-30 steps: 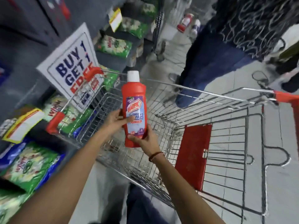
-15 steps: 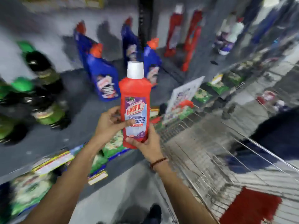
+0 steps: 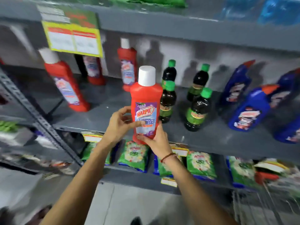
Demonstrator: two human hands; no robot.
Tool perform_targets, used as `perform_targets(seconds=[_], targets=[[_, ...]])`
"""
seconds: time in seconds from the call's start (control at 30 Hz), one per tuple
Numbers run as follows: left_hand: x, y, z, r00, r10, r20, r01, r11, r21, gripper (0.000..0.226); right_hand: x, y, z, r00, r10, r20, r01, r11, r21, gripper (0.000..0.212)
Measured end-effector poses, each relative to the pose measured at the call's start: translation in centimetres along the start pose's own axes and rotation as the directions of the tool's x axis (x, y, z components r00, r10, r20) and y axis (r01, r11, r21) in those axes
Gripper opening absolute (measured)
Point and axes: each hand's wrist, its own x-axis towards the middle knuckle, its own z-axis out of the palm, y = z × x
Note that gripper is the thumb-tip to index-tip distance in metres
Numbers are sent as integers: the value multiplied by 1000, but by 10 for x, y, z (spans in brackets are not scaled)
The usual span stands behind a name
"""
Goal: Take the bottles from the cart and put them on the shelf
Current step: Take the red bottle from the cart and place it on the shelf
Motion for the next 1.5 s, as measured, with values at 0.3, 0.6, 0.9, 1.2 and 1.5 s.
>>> perform_targets(seconds=[0.3,0.6,0.9,1.2,1.5], targets=[[31,-23,-76,986,-8,-167,16,999,43,49,66,-29,67,991,-42,129,51,996,-68,65],[40,-49,-78,985,7,-173,6,997,76,52,80,-16,81,995,-24,95,31,997,-73,71],[21,-102,-90,998,-24,-50,46,861,507,44,79,23,79,991,-81,103,99,977,-191,41],[66,-109,-108,996,-62,61,18,836,549,42,114,16,89,994,-82,73,94,979,-183,45],[83,-116,-116,995,-8,97,-58,755,653,50,125,19,97,996,-89,30,93,974,-207,47]])
